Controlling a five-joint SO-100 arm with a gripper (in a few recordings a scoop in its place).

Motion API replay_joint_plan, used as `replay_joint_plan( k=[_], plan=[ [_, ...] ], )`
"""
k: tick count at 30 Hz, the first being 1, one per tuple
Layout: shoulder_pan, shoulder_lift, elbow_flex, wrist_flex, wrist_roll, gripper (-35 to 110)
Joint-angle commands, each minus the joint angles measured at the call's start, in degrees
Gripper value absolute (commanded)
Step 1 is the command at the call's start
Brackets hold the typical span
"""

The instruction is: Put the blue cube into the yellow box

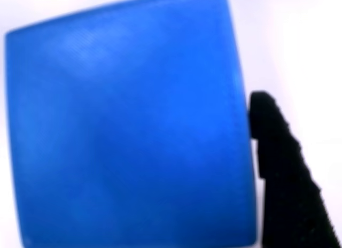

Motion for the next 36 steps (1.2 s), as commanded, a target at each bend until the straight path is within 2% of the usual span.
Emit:
replay_joint_plan(
  k=[1, 6, 11, 21, 36],
  plan=[
    [-0.26, 21.97, -1.85, 8.88, 0.79, 17],
    [1.58, 31.38, -2.11, 22.76, 2.55, 17],
    [8.17, 35.68, -4.92, 36.21, 2.72, 17],
    [27.77, 24.96, -20.39, 64.78, 4.13, 17],
    [50.01, 20.92, -15.12, 78.49, 1.49, 17]
  ],
)
